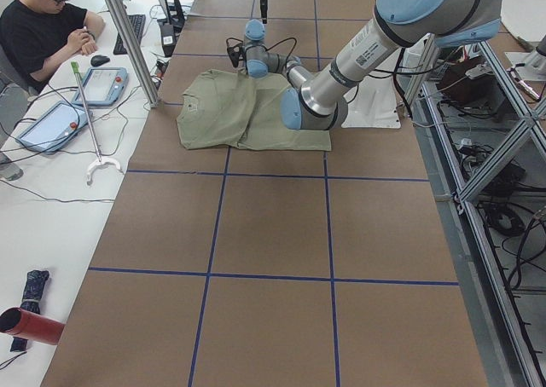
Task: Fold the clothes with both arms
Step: 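Carry the sleeve with the left gripper across the shirt and release it, then move both grippers down to the shirt's side edges near the hem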
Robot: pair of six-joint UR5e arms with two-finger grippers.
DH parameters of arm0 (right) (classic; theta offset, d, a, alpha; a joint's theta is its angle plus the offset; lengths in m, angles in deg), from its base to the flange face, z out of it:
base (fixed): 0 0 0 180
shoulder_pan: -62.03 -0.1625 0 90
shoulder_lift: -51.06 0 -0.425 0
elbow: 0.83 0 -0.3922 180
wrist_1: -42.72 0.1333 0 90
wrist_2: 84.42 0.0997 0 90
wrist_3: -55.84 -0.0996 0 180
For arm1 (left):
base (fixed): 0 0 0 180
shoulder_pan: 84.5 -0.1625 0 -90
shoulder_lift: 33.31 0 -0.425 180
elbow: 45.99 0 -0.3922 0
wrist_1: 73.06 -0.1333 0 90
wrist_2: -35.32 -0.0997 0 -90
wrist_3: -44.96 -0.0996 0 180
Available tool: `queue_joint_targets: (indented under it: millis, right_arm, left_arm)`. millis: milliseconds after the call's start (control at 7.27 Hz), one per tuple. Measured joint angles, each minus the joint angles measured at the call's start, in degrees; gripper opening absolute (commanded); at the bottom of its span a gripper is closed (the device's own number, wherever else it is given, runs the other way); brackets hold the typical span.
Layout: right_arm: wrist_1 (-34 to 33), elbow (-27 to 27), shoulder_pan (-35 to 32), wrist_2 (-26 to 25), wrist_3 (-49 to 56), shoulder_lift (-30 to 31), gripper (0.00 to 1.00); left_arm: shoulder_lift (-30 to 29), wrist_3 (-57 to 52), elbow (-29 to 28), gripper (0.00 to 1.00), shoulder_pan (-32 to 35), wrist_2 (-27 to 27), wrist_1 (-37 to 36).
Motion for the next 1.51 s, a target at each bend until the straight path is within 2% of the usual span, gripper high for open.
queue_joint_targets:
  millis: [413, 688, 825, 1100, 1375, 1513]
  right_arm:
    - [0.0, 0.0, -0.2, 0.0, -0.1, 0.0, 1.0]
    - [0.7, -0.1, -0.2, -0.1, -0.3, 0.2, 1.0]
    - [2.4, -0.1, 0.0, -0.1, -0.6, 0.8, 1.0]
    - [6.3, -0.5, 2.2, -0.3, -5.2, 2.2, 1.0]
    - [13.1, -0.9, 8.1, -1.7, -15.0, 3.4, 1.0]
    - [15.5, -1.1, 12.1, -4.3, -19.4, 3.7, 1.0]
  left_arm:
    - [0.4, -3.3, -0.3, 0.99, -0.2, -0.7, 2.7]
    - [4.7, -6.0, 4.3, 0.99, 0.2, -0.4, 1.7]
    - [8.5, -7.6, 9.1, 0.99, 0.4, -0.2, -0.9]
    - [17.1, -13.8, 22.3, 0.99, 0.9, -0.1, -10.9]
    - [24.9, -21.1, 36.5, 0.99, 1.5, -0.1, -23.3]
    - [28.7, -25.3, 42.3, 0.99, 1.9, -0.2, -27.7]
